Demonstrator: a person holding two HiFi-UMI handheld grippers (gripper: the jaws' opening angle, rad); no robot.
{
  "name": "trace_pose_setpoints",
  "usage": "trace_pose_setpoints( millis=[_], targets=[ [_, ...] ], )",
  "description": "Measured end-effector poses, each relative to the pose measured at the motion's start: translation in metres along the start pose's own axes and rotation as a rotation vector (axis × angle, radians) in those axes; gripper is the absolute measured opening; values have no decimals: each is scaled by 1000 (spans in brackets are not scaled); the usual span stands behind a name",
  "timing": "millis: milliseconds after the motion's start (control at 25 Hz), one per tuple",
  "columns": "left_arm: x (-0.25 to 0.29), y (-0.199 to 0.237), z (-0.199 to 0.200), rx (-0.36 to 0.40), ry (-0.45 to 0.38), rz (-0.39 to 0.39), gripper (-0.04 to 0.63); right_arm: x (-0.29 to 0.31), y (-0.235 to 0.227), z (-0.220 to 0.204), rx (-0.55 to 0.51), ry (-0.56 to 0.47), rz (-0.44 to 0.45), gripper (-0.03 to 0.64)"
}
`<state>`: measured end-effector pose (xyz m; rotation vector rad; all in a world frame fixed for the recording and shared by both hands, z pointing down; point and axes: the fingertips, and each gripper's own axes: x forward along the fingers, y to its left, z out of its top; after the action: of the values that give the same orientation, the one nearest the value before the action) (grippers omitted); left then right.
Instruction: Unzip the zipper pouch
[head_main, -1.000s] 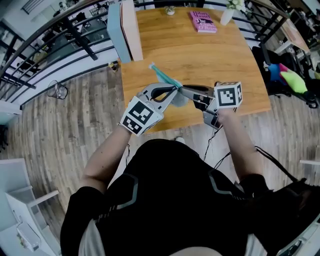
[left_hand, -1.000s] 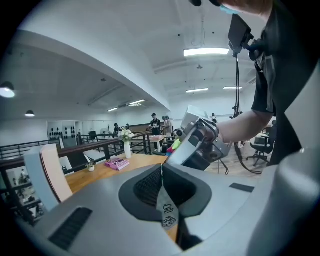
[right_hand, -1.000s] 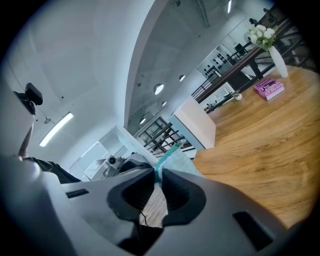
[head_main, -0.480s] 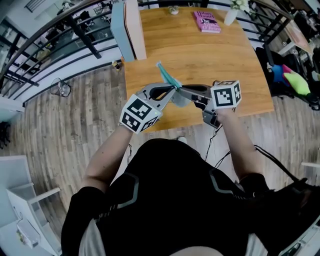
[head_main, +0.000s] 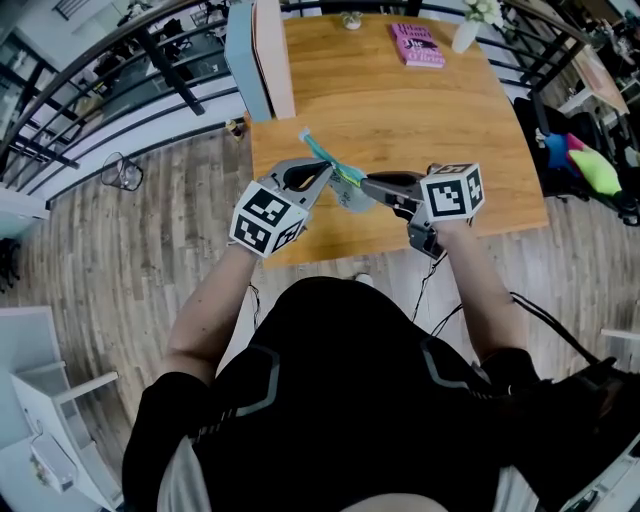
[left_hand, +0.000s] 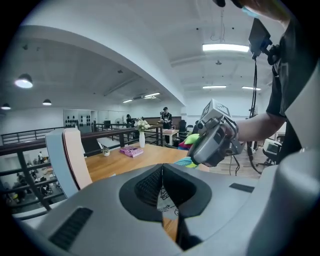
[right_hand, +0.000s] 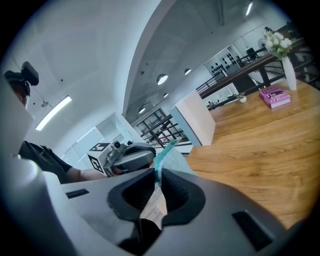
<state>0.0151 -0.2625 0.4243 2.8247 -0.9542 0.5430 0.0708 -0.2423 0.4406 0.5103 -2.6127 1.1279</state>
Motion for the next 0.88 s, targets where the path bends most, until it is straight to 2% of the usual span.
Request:
trace_pose_setpoints(
  millis=[320,680,880],
  targets=[
    [-5,27,-13,-28,19,64,29,-5,-13,-8,-3,23,-22,52],
    [-16,65,-25,-101,26,164,29,-15,-36,-9,-28,45,-95,52],
    [-19,69,-30,-114,33,182,29,-16,-42,-11,-38,47,-100,54]
  ],
)
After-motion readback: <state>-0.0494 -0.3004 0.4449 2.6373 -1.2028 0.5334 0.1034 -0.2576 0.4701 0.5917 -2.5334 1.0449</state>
